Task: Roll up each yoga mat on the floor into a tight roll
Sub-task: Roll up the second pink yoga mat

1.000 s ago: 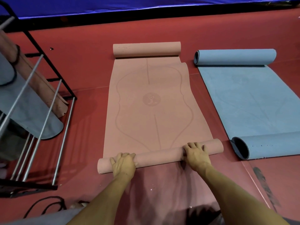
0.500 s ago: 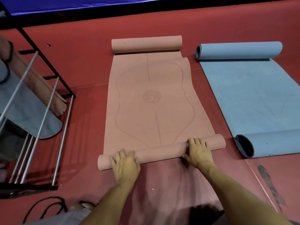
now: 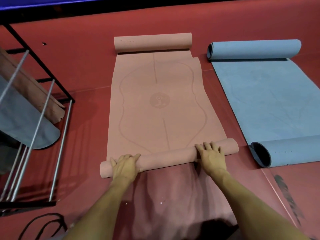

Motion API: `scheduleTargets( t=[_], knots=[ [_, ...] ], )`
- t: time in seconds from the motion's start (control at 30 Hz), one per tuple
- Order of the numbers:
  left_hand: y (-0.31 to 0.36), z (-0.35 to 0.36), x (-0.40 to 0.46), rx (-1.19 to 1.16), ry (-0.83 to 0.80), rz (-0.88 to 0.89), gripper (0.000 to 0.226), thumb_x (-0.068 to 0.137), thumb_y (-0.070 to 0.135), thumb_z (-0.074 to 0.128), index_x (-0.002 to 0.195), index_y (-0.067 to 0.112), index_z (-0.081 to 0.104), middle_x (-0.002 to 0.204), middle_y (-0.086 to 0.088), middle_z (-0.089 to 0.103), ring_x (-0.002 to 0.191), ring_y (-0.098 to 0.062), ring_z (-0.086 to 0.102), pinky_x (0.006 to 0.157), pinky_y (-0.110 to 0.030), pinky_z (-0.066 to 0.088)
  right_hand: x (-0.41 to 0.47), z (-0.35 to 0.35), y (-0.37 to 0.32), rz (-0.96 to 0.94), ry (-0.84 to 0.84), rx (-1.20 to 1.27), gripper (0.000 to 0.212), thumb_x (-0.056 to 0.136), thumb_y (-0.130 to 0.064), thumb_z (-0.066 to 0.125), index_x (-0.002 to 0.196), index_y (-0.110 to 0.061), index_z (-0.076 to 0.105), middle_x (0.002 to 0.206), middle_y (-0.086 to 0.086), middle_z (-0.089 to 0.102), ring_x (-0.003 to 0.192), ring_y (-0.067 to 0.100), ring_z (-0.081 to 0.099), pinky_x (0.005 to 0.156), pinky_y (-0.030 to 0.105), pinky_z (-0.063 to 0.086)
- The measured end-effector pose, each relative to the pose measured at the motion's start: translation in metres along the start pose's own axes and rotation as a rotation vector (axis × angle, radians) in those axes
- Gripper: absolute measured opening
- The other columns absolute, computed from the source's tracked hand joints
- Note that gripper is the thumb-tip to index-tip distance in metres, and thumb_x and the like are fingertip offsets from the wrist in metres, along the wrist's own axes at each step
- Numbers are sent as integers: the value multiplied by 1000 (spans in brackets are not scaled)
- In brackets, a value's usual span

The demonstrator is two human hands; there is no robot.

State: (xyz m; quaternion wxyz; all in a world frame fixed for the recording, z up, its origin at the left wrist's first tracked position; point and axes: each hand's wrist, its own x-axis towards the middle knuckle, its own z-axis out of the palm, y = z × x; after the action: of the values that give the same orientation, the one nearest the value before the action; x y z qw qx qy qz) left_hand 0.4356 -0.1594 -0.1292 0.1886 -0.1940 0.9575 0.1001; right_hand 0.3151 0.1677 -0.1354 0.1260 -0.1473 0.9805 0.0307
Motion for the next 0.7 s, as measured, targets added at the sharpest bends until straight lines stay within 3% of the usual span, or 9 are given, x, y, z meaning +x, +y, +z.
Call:
scheduleTargets(
  t=[0.13, 0.2, 0.3, 0.47, 0.63, 0.7],
  knots=[
    [-4, -13, 2, 24, -42, 42, 38, 90, 47, 72, 126, 46, 60, 119, 7, 67, 123, -24, 54, 103, -47, 36, -7, -5, -3, 5, -30, -57, 48, 97, -44, 62, 142, -34, 49, 133, -2, 58, 127, 29, 47, 100, 50, 39],
    [-2, -17, -2, 16, -115, 56, 41, 87, 49, 74, 126, 44, 63, 121, 10, 69, 122, -23, 56, 94, -41, 38, -14, -5, 0, 4, -48, -94, 44, 96, -39, 63, 138, -34, 51, 128, -3, 61, 121, 28, 51, 93, 49, 41],
    [-7, -20, -11, 8, -235, 67, 52, 81, 57, 77, 129, 46, 63, 122, 13, 70, 123, -21, 60, 97, -40, 43, -29, -11, 2, -1, -133, -118, 40, 97, -41, 61, 134, -32, 51, 127, -2, 61, 121, 28, 53, 93, 48, 43],
    [-9, -14, -33, -17, -215, 79, 60, 82, 59, 75, 137, 58, 53, 129, 18, 68, 128, -18, 56, 98, -42, 39, -51, -16, -9, 80, -145, -120, 41, 97, -8, 50, 137, -14, 41, 131, 4, 61, 125, 31, 53, 99, 49, 45],
    [-12, -12, -32, -74, -181, 51, 59, 82, 57, 77, 135, 64, 52, 127, 21, 68, 129, -18, 53, 99, -41, 34, -49, -11, -10, 91, -136, -57, 32, 100, -10, 47, 131, -18, 45, 137, 3, 57, 140, 33, 43, 110, 51, 37],
    [-8, -10, -31, -99, -135, 21, 58, 79, 54, 82, 131, 59, 59, 124, 19, 68, 127, -19, 53, 95, -40, 34, -46, -5, -5, 87, -84, -18, 29, 100, -20, 55, 128, -20, 51, 136, 4, 56, 136, 34, 43, 109, 47, 38]
  ],
)
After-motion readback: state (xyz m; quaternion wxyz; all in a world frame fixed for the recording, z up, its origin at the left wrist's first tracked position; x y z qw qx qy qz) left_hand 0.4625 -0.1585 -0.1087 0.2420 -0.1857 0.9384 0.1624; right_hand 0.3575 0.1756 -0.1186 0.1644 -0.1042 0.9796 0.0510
